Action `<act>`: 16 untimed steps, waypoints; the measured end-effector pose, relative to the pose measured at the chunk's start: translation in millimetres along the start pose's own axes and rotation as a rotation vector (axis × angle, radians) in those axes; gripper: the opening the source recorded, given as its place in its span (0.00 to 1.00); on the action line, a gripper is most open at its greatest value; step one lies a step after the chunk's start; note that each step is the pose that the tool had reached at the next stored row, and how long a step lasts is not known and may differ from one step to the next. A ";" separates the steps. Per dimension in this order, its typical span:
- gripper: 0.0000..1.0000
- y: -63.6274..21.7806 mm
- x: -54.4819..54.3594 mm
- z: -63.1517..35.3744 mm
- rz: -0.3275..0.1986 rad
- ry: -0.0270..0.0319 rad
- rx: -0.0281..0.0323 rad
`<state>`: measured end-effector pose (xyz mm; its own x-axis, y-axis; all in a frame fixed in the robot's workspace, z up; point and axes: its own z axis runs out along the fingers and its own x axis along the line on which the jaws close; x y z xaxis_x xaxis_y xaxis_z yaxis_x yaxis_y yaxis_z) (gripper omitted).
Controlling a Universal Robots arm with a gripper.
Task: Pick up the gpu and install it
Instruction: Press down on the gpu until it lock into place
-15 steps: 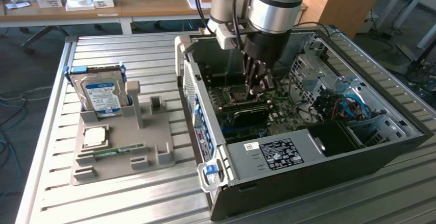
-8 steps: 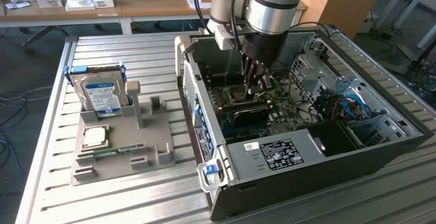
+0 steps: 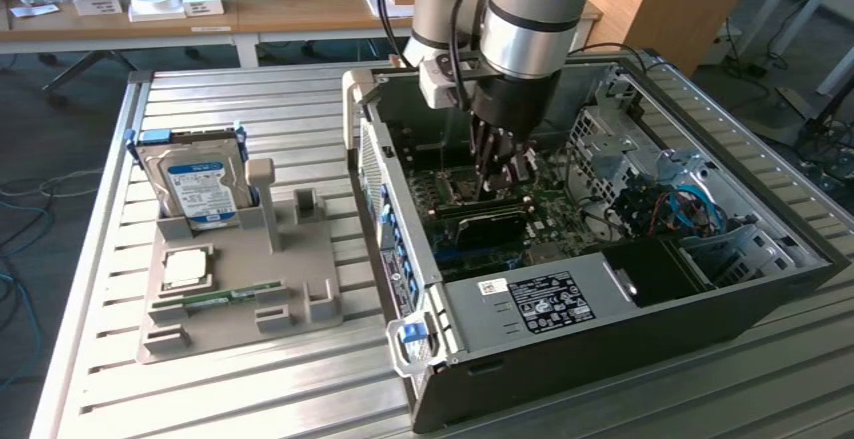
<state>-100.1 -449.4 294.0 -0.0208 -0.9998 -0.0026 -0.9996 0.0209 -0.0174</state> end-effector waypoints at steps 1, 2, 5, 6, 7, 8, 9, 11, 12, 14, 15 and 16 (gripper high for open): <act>0.11 0.0 0.0 0.0 0.000 0.0000 0.0000; 0.11 0.0 0.0 0.2 0.000 -0.0002 0.0001; 0.11 1.2 -0.1 1.2 0.000 -0.0006 0.0003; 0.11 1.8 0.0 1.5 0.000 -0.0004 0.0001; 0.11 2.3 -0.1 2.1 0.000 -0.0005 0.0002; 0.11 2.4 -0.1 3.3 0.000 -0.0005 0.0003; 0.11 2.6 -0.1 4.8 0.000 -0.0005 0.0002; 0.11 2.9 0.0 8.1 0.000 -0.0004 0.0002; 0.11 2.9 -0.1 9.3 0.000 -0.0006 0.0003; 0.11 3.0 0.0 10.1 0.000 -0.0003 0.0001; 0.11 3.0 0.0 10.9 0.000 -0.0005 0.0002; 0.11 3.0 0.0 12.0 0.000 -0.0004 0.0001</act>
<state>-102.9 -449.3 282.0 -0.0208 -0.9998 -0.0030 -0.9996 0.0208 -0.0175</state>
